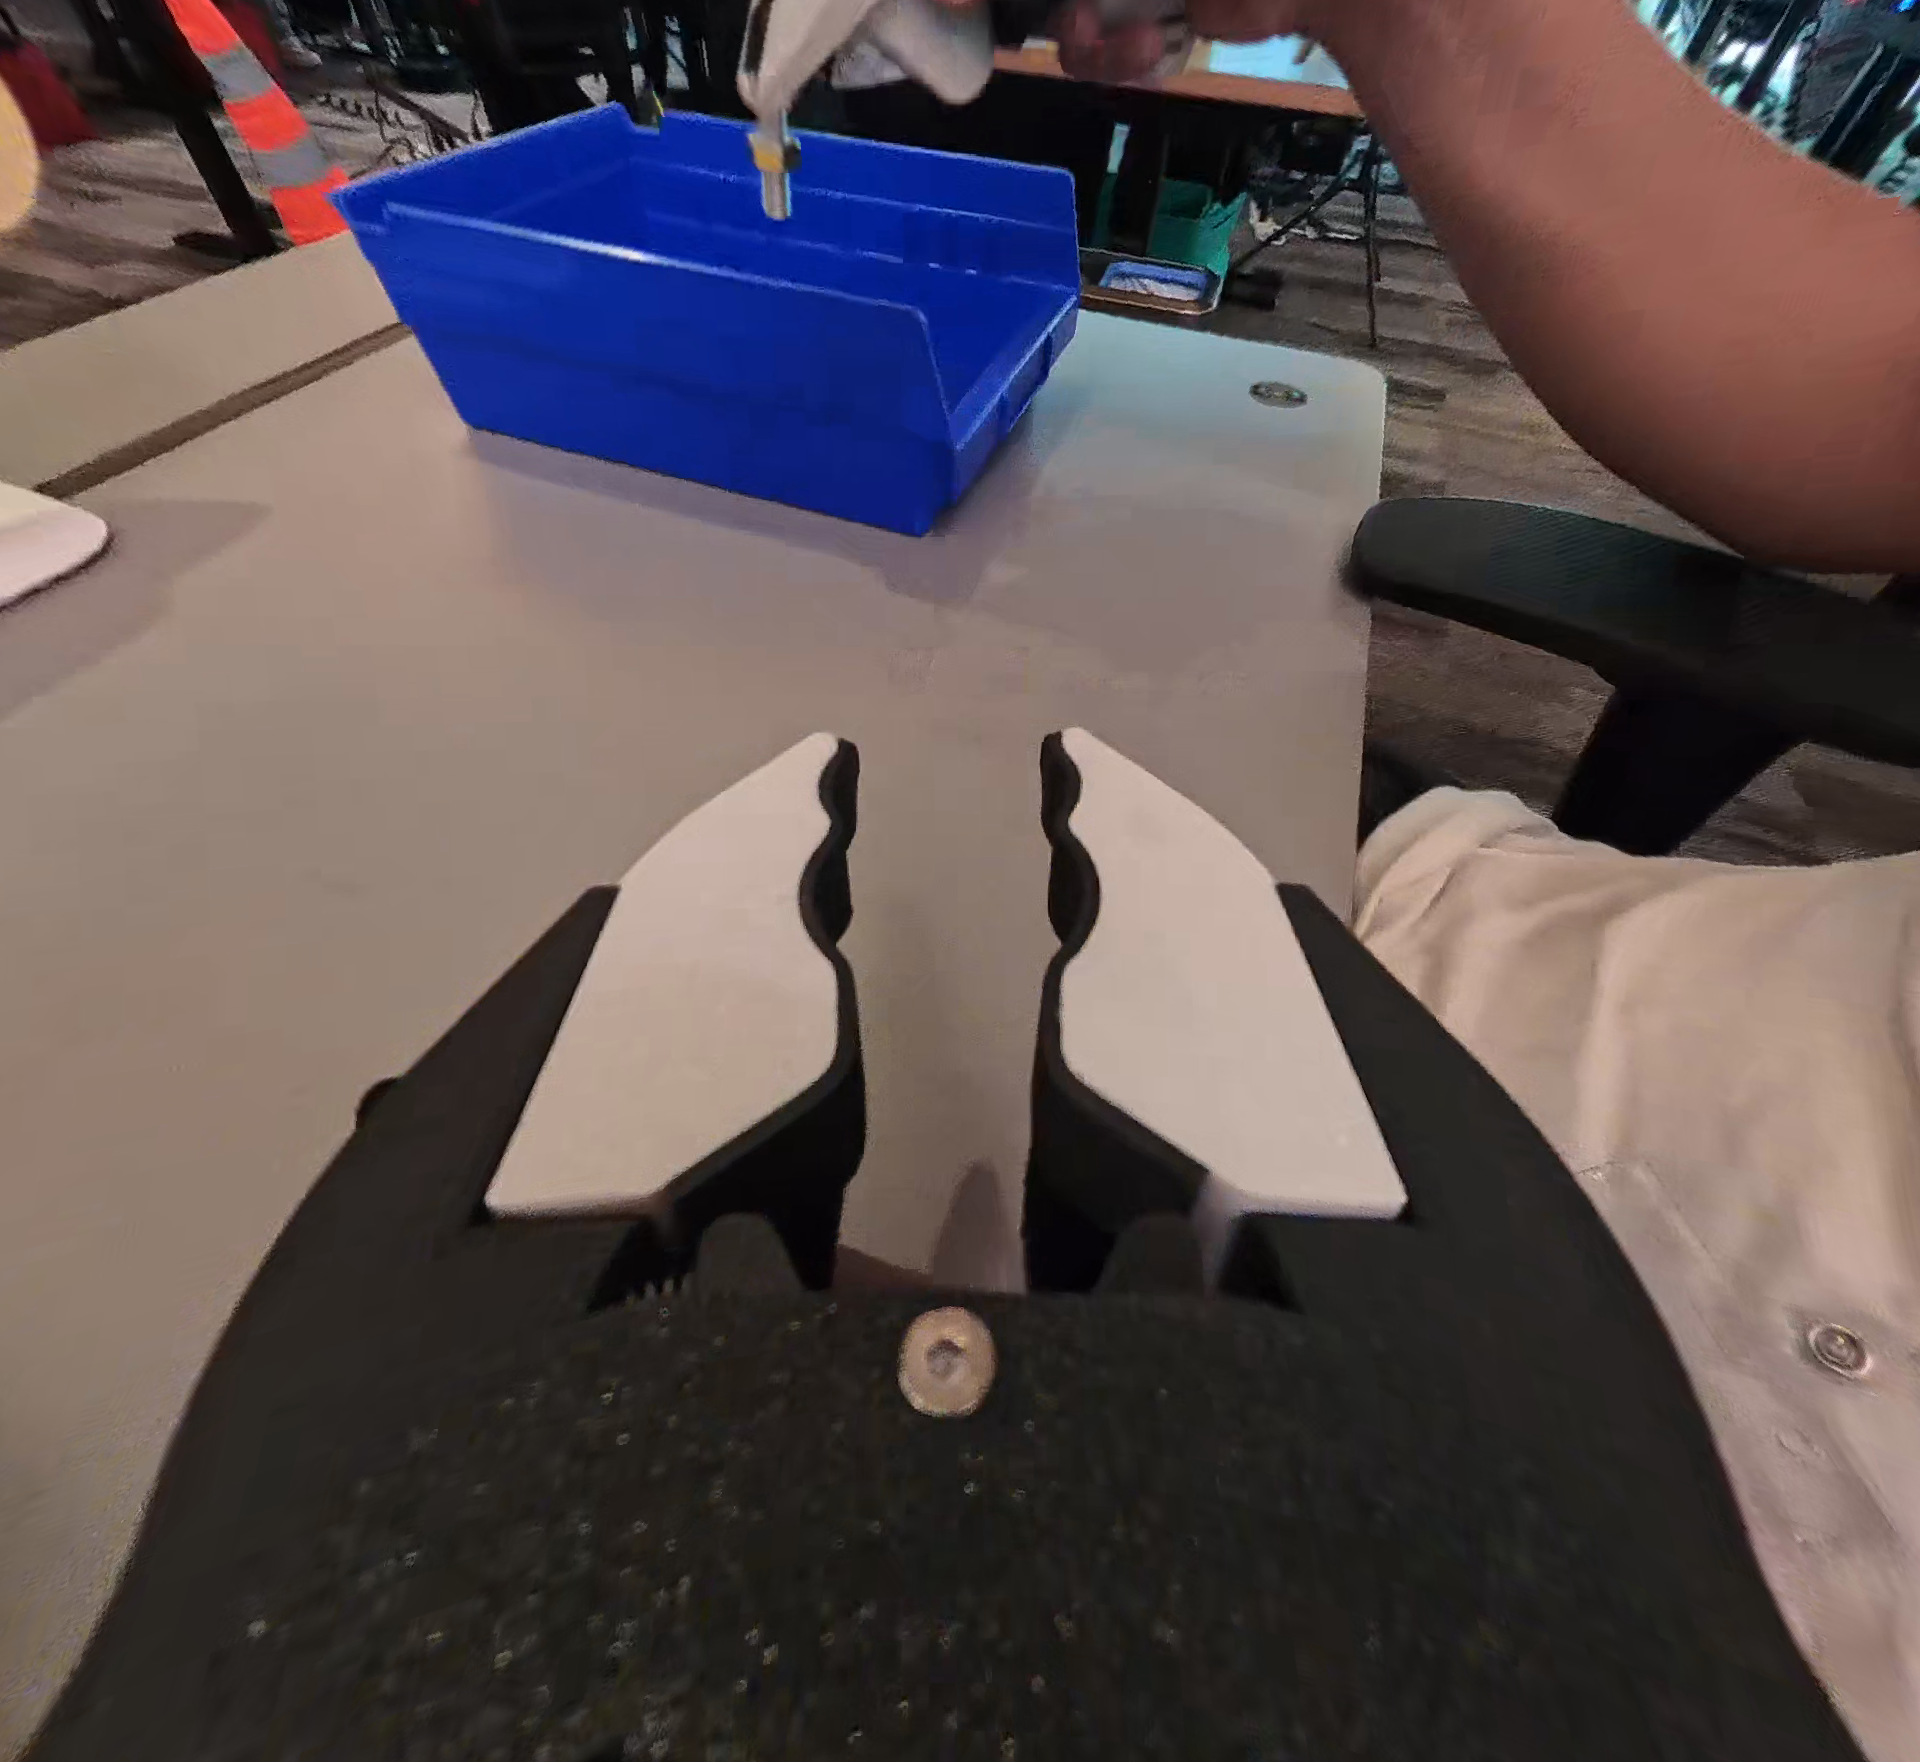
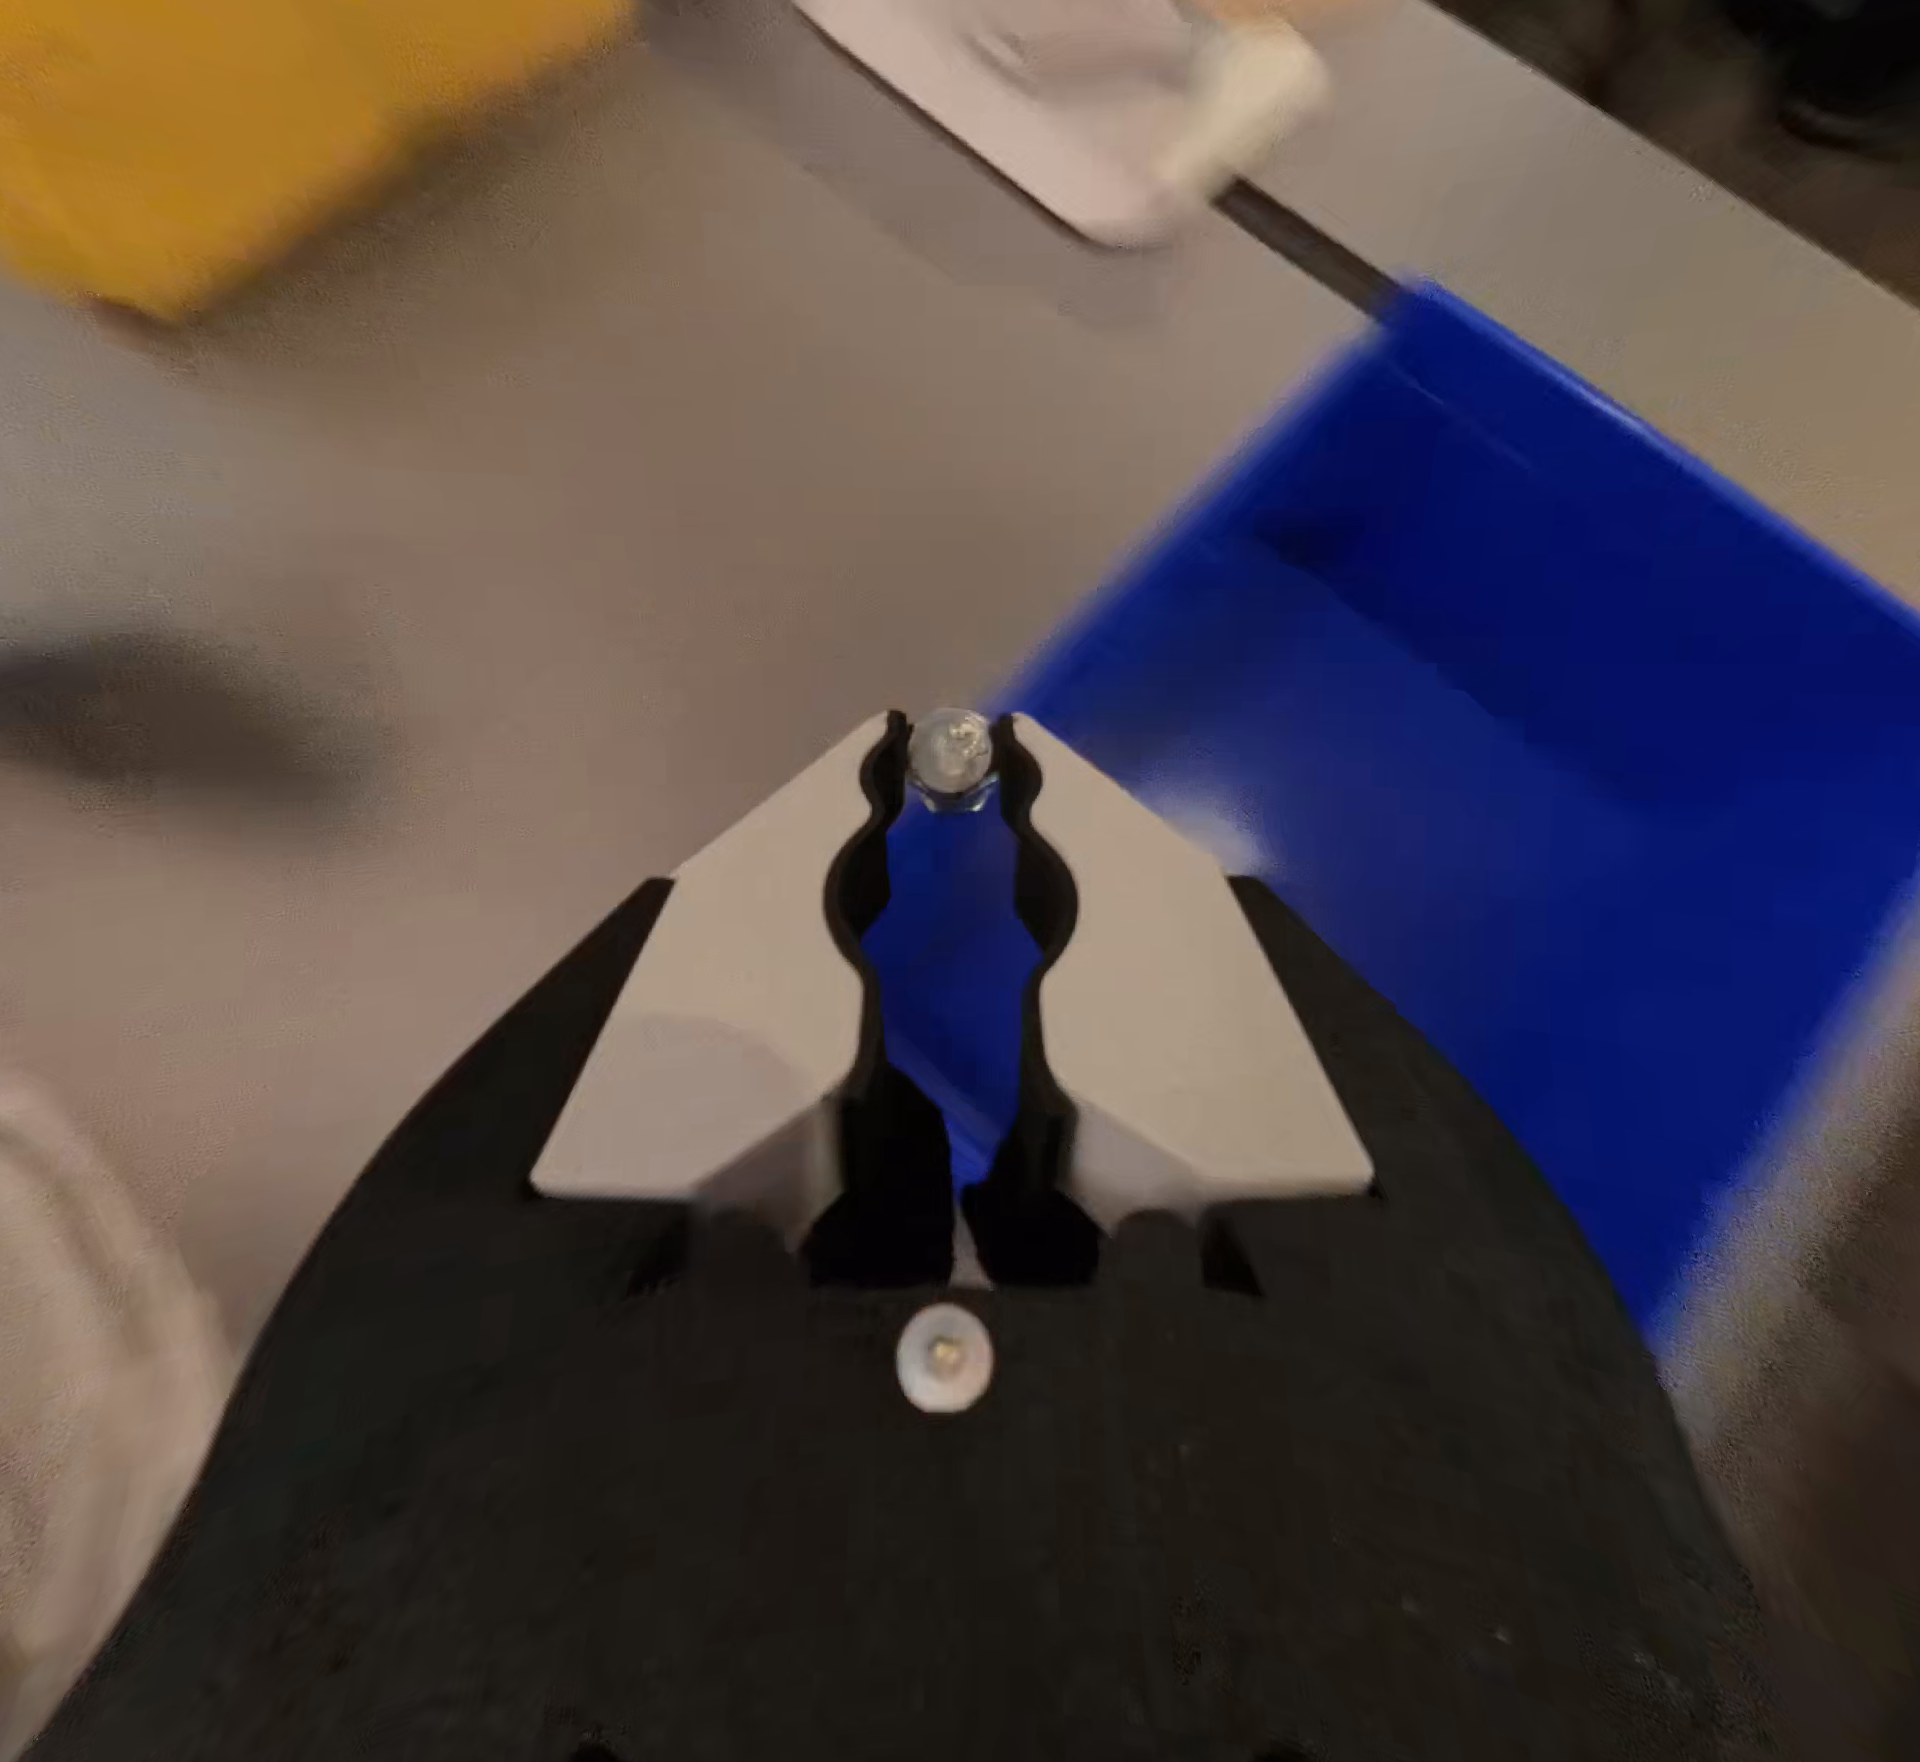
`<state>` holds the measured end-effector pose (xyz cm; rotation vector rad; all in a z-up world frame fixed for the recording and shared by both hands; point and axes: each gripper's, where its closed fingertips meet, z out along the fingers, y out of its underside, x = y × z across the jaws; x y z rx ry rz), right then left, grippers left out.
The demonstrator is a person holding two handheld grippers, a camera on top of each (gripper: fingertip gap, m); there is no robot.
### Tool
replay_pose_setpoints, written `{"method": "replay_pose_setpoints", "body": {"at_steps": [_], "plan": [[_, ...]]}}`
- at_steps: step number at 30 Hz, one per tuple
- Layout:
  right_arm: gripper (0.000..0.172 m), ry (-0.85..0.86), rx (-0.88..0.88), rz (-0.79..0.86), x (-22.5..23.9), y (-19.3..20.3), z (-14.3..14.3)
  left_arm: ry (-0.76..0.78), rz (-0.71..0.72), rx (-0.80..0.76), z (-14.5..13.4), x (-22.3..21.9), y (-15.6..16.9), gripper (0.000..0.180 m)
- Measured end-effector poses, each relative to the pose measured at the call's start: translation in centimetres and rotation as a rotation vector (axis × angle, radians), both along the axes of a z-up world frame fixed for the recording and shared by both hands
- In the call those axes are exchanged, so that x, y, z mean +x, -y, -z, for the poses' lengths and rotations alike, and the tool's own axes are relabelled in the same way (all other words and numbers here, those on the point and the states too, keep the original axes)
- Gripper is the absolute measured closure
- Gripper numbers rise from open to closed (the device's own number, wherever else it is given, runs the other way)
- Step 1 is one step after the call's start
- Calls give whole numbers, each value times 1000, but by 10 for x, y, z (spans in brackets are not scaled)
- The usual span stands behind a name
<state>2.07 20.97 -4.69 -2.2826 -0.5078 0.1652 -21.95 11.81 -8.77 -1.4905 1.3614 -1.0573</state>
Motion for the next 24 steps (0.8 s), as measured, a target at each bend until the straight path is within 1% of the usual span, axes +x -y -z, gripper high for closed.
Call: {"method": "replay_pose_setpoints", "body": {"at_steps": [1,2,3,4,6,9,11,14,16,18,20,22,24], "plan": [[155,107,-42,71,31,-6,9,9,-4,21,-2,2,2,148],[155,176,-92,134,59,-12,19,20,-2,33,-4,3,4,149],[155,209,-171,184,82,-15,33,27,2,37,-5,3,6,149],[154,220,-257,216,102,-19,50,29,4,37,-5,3,7,150],[154,219,-341,270,132,-32,79,16,2,44,-2,2,6,150],[154,237,-333,355,166,-58,103,6,-35,91,0,-1,-4,150],[154,247,-312,378,175,-75,109,9,-51,90,0,-3,-10,151],[155,281,-266,415,181,-101,106,6,-83,83,2,-5,-19,151],[154,348,-301,401,180,-111,110,-1,-87,78,5,-5,-22,151],[154,421,-385,357,178,-114,120,-13,-92,82,8,-6,-24,151],[154,446,-425,313,174,-121,128,-27,-99,113,10,-7,-25,152],[154,413,-450,275,166,-127,135,-45,-106,163,13,-8,-25,152],[154,329,-476,222,151,-131,146,-58,-115,205,14,-9,-26,152]]}}
